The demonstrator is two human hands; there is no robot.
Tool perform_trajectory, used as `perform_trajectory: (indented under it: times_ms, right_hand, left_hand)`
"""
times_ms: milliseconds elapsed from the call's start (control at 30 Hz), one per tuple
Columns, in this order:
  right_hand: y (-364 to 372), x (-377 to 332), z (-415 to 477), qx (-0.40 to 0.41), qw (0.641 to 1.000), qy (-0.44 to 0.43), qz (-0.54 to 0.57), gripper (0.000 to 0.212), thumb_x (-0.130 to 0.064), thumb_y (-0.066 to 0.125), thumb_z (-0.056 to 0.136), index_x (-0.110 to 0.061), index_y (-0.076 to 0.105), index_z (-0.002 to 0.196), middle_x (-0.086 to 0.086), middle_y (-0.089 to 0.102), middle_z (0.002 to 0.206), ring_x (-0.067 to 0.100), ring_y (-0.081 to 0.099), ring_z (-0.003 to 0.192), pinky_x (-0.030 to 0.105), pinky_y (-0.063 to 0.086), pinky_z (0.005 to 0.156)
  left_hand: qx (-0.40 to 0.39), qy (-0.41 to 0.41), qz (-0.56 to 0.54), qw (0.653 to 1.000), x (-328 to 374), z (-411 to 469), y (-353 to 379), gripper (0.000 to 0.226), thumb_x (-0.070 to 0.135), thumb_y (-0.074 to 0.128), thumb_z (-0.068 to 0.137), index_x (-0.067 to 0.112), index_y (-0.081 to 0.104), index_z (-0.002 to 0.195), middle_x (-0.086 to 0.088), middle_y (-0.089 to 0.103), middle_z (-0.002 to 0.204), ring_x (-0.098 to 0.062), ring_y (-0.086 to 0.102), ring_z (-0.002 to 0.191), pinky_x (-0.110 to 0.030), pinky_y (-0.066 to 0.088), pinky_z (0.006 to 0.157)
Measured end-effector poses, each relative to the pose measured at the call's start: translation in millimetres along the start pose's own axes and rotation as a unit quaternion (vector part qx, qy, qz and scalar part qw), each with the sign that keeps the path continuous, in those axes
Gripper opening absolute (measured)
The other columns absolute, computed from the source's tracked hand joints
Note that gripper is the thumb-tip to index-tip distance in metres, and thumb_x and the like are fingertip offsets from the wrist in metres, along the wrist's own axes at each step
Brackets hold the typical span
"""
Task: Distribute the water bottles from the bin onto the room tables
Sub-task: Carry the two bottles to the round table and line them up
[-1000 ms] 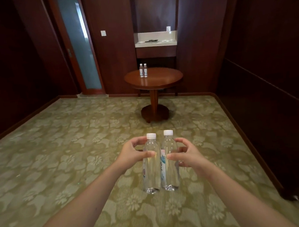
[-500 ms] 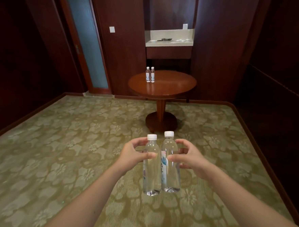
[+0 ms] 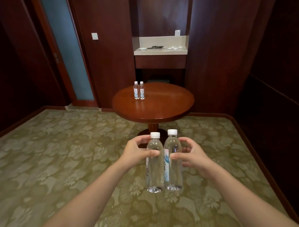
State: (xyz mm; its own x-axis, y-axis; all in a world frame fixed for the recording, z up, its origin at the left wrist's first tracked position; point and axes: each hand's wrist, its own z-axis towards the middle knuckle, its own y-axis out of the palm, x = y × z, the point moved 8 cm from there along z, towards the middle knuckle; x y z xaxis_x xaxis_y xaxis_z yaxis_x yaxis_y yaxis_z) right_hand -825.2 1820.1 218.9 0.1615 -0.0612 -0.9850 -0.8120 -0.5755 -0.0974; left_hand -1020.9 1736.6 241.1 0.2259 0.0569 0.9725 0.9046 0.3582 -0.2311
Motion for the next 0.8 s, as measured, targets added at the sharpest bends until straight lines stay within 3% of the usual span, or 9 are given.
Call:
perform_trajectory:
  times_ms: [100, 267, 367, 500, 633, 800]
  right_hand:
    - [-16.5, -0.7, 66.0, 0.001, 1.000, -0.001, 0.006, 0.062, -0.011, 0.090, 0.068, -0.033, 0.059, 0.118, 0.011, 0.068, 0.115, 0.022, 0.072, 0.099, 0.031, 0.060, 0.069]
    - [-44.0, -6.5, 193.7, -0.011, 1.000, -0.009, -0.003, 0.062, -0.012, 0.090, 0.067, -0.032, 0.060, 0.117, 0.011, 0.068, 0.114, 0.022, 0.071, 0.101, 0.037, 0.062, 0.075]
    - [-63.7, -17.9, 271.9, -0.024, 1.000, -0.009, -0.012, 0.063, -0.013, 0.090, 0.065, -0.031, 0.059, 0.116, 0.011, 0.066, 0.114, 0.023, 0.069, 0.104, 0.032, 0.060, 0.071]
    - [-87.7, -34.7, 369.4, -0.037, 0.999, -0.008, -0.019, 0.074, -0.024, 0.094, 0.050, -0.033, 0.061, 0.115, 0.012, 0.066, 0.115, 0.025, 0.070, 0.103, 0.039, 0.061, 0.075]
    - [-97.4, -50.5, 440.8, -0.056, 0.997, -0.010, -0.055, 0.066, -0.012, 0.090, 0.065, -0.030, 0.057, 0.120, 0.007, 0.066, 0.113, 0.022, 0.069, 0.101, 0.037, 0.062, 0.076]
    - [-107.0, -54.7, 521.4, -0.053, 0.996, -0.015, -0.067, 0.069, -0.011, 0.091, 0.064, -0.029, 0.056, 0.120, 0.006, 0.067, 0.111, 0.024, 0.068, 0.101, 0.034, 0.060, 0.069]
  left_hand:
    - [-0.003, -0.004, -0.003, 1.000, -8.2, 66.7, 3.2, 0.064, 0.016, 0.092, 0.061, 0.035, 0.059, 0.112, 0.007, 0.065, 0.117, -0.015, 0.073, 0.092, -0.034, 0.056, 0.091]
    - [0.022, 0.001, 0.003, 1.000, -20.1, 187.8, 3.8, 0.062, 0.016, 0.093, 0.059, 0.036, 0.061, 0.109, 0.014, 0.065, 0.112, -0.016, 0.068, 0.105, -0.035, 0.055, 0.093]
    - [0.038, 0.000, 0.011, 0.999, -17.7, 261.4, 5.7, 0.062, 0.014, 0.092, 0.060, 0.032, 0.061, 0.111, 0.012, 0.066, 0.113, -0.015, 0.068, 0.104, -0.033, 0.055, 0.093]
    - [0.059, -0.002, 0.013, 0.998, -10.3, 346.9, 4.9, 0.068, 0.013, 0.091, 0.062, 0.022, 0.059, 0.122, 0.015, 0.062, 0.110, -0.013, 0.071, 0.092, -0.020, 0.056, 0.078]
    - [0.073, -0.010, 0.012, 0.997, -14.1, 412.0, 0.4, 0.066, 0.013, 0.090, 0.063, 0.024, 0.057, 0.119, 0.015, 0.061, 0.110, -0.007, 0.071, 0.086, -0.016, 0.055, 0.070]
    - [0.077, -0.021, 0.009, 0.997, -27.6, 491.5, -6.5, 0.069, 0.013, 0.090, 0.062, 0.020, 0.058, 0.123, 0.014, 0.062, 0.111, -0.007, 0.072, 0.085, -0.018, 0.055, 0.071]
